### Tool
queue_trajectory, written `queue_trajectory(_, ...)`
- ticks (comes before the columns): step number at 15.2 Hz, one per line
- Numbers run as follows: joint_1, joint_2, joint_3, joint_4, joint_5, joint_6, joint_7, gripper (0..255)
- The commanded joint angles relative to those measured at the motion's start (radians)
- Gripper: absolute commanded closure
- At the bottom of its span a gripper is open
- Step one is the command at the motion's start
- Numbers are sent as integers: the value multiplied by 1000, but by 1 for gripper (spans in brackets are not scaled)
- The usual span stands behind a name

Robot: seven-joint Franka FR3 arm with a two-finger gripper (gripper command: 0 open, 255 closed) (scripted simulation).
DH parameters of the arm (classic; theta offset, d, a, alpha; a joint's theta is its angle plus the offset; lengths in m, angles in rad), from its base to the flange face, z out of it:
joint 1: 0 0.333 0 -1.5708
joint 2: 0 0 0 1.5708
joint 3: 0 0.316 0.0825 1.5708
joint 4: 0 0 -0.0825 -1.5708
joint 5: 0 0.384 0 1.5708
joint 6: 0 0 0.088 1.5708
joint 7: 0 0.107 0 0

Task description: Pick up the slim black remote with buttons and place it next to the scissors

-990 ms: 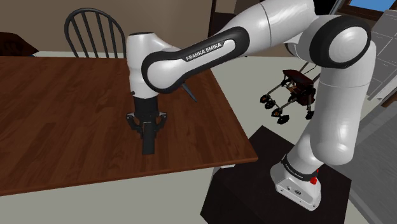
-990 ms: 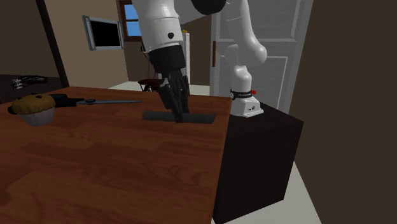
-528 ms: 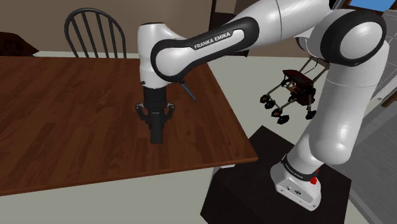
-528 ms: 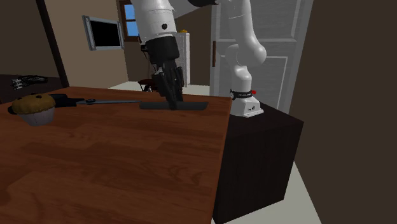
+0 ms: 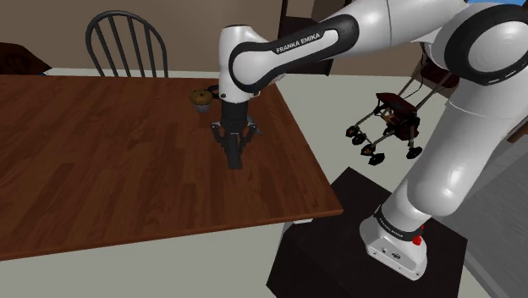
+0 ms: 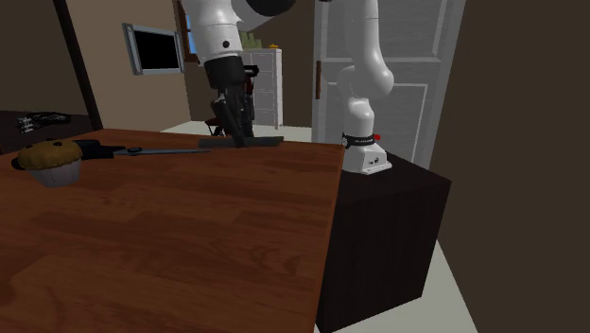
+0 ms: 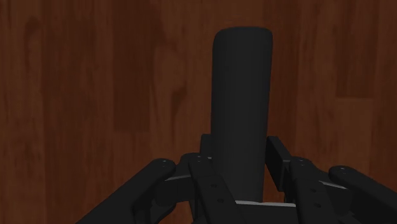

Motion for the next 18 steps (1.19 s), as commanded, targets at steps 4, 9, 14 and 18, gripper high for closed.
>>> queue_trajectory(4, -71, -63, -47, -64, 20, -17, -127, 255)
queue_trajectory(9, -137, -95, -103, -95, 20, -38, -247, 255)
queue_trajectory(14, -201, -102, -161, -99, 5, -61, -359, 255)
queue_trajectory(18, -251, -91, -206, -81, -13, -81, -445, 255)
